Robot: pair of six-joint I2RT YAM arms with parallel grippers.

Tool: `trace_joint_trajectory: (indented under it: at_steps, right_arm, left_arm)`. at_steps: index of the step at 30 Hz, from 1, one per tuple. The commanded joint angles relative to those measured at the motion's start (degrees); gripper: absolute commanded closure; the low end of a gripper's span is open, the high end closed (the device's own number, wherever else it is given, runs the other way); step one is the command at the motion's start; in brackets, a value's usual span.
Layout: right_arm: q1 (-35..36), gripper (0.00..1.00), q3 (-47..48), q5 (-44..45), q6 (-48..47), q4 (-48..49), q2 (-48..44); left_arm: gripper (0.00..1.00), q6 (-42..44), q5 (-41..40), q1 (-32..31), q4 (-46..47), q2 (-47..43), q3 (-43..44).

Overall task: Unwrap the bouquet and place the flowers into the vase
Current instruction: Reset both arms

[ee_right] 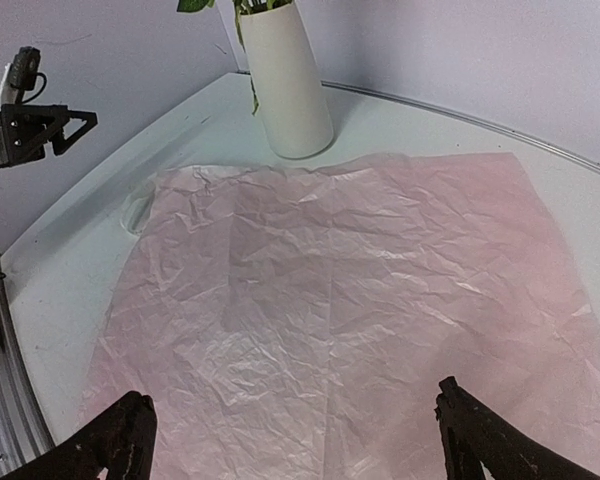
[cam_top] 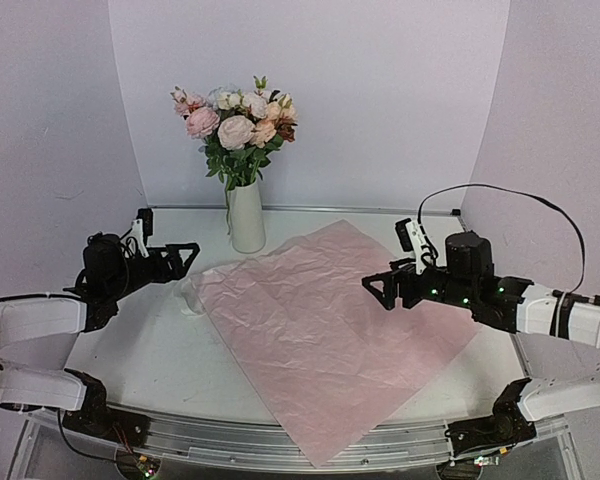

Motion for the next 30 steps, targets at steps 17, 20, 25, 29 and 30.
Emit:
trace_joint_trajectory:
  at_steps: [17,20,25,29,30]
  right_arm:
    - [-17.0,0.02,-4.2,4.1,1.7,9.4,-4.3]
    - [-19.7,0.02,-6.4,8.5,0.5,11.8,-5.8]
    - [-23.3,0.02,-8.5,17.4,-1.0,13.5,-6.4]
    - [-25.1,0.02,-12.9,21.6,-8.8,19.0,-5.1]
    - [-26.0,0.02,-13.5,22.6,-8.2,19.5,-4.7]
  left_arm:
    - [0.00,16.3,18.3,0.6,-0.4,-5.9,-0.5]
    - [0.00,17.2,15.5,1.4,-0.1,-4.9,-0.4]
    - [0.00,17.2,4.2,3.5,0.0,-2.8,0.0]
    - [0.00,16.0,-12.1,3.7,0.6,-3.5,-0.8]
    - [0.00,15.7,-16.6,3.8,1.1,-4.0,-1.4]
